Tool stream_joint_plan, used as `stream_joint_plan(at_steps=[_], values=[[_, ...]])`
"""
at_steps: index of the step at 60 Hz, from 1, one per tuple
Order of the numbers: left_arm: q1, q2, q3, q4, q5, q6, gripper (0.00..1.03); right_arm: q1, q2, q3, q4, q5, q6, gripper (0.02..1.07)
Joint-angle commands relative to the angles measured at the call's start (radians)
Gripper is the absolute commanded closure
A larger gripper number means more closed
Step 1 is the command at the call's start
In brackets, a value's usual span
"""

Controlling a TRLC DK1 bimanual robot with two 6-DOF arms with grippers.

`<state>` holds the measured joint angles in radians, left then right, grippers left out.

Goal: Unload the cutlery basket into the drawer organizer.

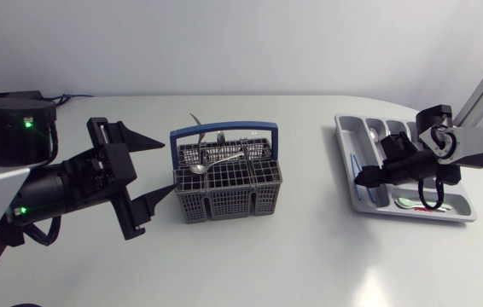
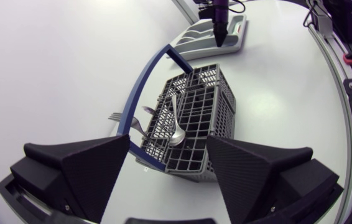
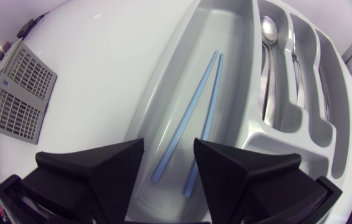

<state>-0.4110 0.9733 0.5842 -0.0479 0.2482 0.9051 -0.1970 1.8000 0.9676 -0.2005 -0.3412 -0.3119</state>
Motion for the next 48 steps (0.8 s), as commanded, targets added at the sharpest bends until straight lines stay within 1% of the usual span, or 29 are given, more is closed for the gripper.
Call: stream_joint_plan(at_steps=[1,5,11,20,24,29,35,38,42,44,48], values=[[-0.022,0.028,0.023,-0.021,-0.003,0.137,0.11,0.030,-0.054,-0.043,0.007,-0.010,-0.030,0.34],[-0.025,0.036,0.035,-0.040,-0.003,0.187,0.11,0.034,-0.074,-0.056,0.006,-0.010,-0.041,0.34],[-0.023,0.074,0.080,-0.099,0.002,0.290,0.11,0.036,-0.088,-0.072,0.004,-0.012,-0.053,0.34],[0.005,0.120,0.154,-0.175,0.022,0.416,0.12,0.048,-0.103,-0.095,0.004,-0.013,-0.064,0.34],[0.012,0.142,0.186,-0.196,0.031,0.453,0.12,0.056,-0.110,-0.102,0.004,-0.013,-0.067,0.34],[0.020,0.171,0.224,-0.227,0.033,0.500,0.16,0.064,-0.126,-0.109,0.004,-0.012,-0.070,0.34],[0.040,0.216,0.264,-0.247,0.039,0.572,0.16,0.076,-0.183,-0.124,0.003,-0.009,-0.073,0.34],[0.041,0.234,0.284,-0.274,0.039,0.603,0.20,0.079,-0.202,-0.125,-0.004,-0.002,-0.073,0.34],[0.044,0.246,0.293,-0.285,0.039,0.641,0.22,0.082,-0.223,-0.130,-0.007,0.002,-0.073,0.34],[0.046,0.255,0.296,-0.293,0.040,0.657,0.27,0.082,-0.229,-0.132,-0.010,0.004,-0.073,0.34],[0.046,0.271,0.299,-0.294,0.040,0.684,0.33,0.084,-0.238,-0.130,-0.013,0.007,-0.073,0.34]])
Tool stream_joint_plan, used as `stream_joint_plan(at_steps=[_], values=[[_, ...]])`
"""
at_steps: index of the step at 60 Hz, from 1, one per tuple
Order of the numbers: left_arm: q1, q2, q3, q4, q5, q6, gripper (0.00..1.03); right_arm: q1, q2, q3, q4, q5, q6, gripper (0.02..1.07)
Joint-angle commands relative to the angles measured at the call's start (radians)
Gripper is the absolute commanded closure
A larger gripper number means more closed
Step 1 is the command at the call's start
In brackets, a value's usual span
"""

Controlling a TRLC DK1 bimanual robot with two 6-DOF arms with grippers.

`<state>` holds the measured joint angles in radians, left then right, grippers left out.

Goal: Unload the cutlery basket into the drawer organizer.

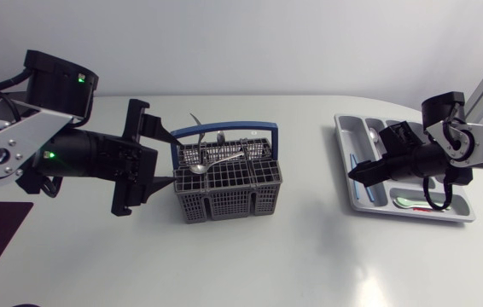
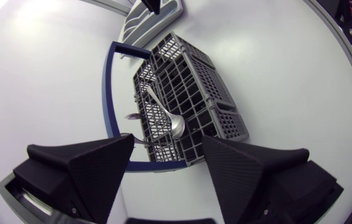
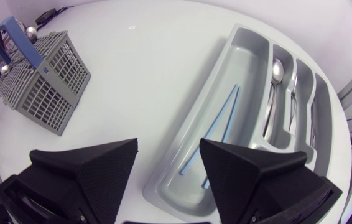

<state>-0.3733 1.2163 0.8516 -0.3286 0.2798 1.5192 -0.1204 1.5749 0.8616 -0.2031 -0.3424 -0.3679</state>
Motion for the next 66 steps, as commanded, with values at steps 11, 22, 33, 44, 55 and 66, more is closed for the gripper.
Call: stream_joint_plan(at_steps=[11,22,33,44,55,66], values=[[0.007,0.071,0.049,-0.012,0.018,0.118,0.44,0.013,-0.047,-0.024,-0.022,0.017,-0.017,0.34],[0.008,0.141,0.075,0.007,0.021,0.171,0.48,0.031,-0.079,-0.032,-0.039,0.014,-0.011,0.34],[0.007,0.209,0.102,0.031,0.019,0.211,0.57,0.042,-0.087,-0.038,-0.042,0.011,-0.009,0.34],[-0.001,0.239,0.118,0.040,0.012,0.228,0.65,0.042,-0.098,-0.038,-0.047,0.006,-0.012,0.34],[-0.010,0.250,0.118,0.040,-0.001,0.239,0.66,0.042,-0.121,-0.032,-0.067,0.000,-0.014,0.34],[-0.022,0.267,0.119,0.040,-0.018,0.253,0.69,0.036,-0.133,-0.032,-0.073,-0.007,-0.017,0.34]])
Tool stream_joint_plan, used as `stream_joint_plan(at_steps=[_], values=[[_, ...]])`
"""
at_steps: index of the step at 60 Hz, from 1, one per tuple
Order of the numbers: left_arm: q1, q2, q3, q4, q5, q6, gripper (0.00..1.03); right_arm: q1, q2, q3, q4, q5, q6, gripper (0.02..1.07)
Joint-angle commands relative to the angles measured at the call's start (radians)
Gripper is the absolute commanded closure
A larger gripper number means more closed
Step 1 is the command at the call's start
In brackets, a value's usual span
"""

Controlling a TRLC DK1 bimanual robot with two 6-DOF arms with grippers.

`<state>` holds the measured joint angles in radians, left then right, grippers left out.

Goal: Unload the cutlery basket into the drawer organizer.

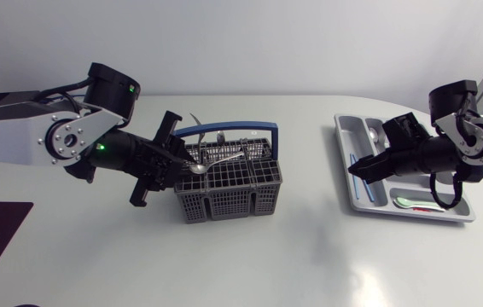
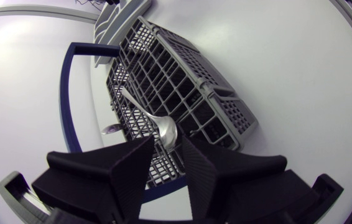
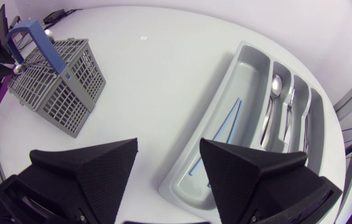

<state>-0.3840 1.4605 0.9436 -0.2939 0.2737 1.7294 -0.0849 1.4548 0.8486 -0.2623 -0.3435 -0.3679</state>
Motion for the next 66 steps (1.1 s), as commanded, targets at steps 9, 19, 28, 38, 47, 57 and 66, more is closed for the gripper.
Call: stream_joint_plan(at_steps=[9,19,28,38,47,57,66], values=[[-0.018,0.047,0.044,0.013,-0.028,0.047,0.72,-0.001,-0.025,-0.026,-0.017,-0.011,-0.022,0.34],[-0.023,0.075,0.058,0.024,-0.044,0.045,0.79,-0.004,-0.028,-0.033,-0.017,-0.019,-0.025,0.34],[-0.026,0.097,0.063,0.025,-0.056,0.044,0.85,-0.004,-0.028,-0.031,-0.017,-0.022,-0.025,0.34],[-0.035,0.104,0.063,0.025,-0.062,0.042,0.92,-0.007,-0.033,-0.029,-0.022,-0.022,-0.026,0.34],[-0.047,0.100,0.060,0.021,-0.076,0.039,0.95,-0.012,-0.050,-0.034,-0.026,-0.025,-0.032,0.34],[-0.061,0.054,0.057,0.009,-0.079,0.035,0.96,-0.012,-0.085,-0.039,-0.043,-0.025,-0.042,0.34],[-0.073,-0.002,0.054,-0.021,-0.091,0.033,0.96,-0.012,-0.125,-0.037,-0.075,-0.048,-0.059,0.34]])
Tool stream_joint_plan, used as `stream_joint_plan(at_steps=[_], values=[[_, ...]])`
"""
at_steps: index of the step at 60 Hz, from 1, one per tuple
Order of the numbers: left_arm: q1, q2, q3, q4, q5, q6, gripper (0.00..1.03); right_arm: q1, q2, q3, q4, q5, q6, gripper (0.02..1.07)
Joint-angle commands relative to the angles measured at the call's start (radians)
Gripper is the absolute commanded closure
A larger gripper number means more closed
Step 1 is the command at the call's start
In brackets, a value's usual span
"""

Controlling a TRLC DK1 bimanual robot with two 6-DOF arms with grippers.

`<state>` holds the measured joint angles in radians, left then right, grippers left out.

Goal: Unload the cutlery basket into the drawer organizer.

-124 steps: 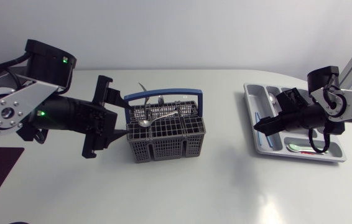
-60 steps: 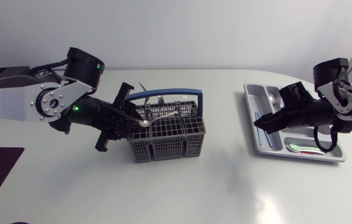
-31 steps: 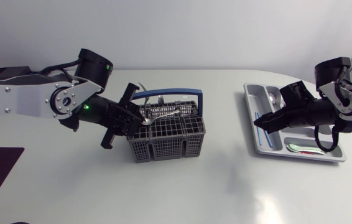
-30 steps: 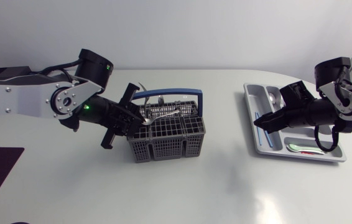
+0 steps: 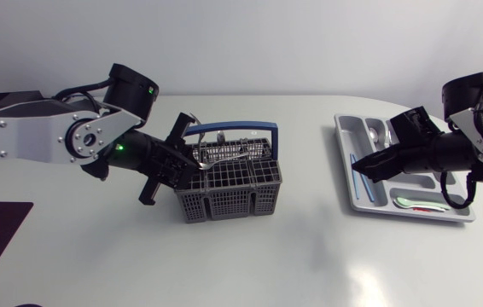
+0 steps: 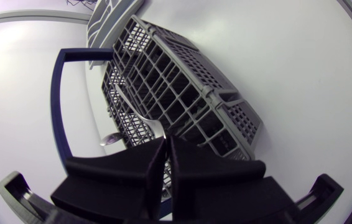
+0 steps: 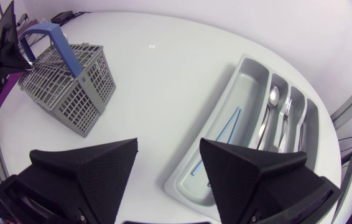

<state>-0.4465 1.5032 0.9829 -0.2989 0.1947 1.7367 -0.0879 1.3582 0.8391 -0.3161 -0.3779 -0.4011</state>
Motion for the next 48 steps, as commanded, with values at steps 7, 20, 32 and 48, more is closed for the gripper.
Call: stream_joint_plan(at_steps=[7,20,32,48], values=[[-0.018,-0.093,0.011,-0.039,-0.028,0.024,0.96,-0.009,-0.074,-0.029,-0.054,-0.044,-0.041,0.34],[-0.031,-0.195,-0.029,-0.085,-0.040,0.021,0.96,-0.003,-0.137,-0.017,-0.130,-0.119,-0.081,0.34],[-0.061,-0.353,-0.141,-0.128,-0.052,0.024,0.96,0.028,-0.176,0.034,-0.319,-0.239,-0.219,0.34],[-0.179,-0.488,-0.309,-0.154,-0.094,0.000,0.96,0.182,-0.197,0.106,-0.522,-0.283,-0.375,0.34]])
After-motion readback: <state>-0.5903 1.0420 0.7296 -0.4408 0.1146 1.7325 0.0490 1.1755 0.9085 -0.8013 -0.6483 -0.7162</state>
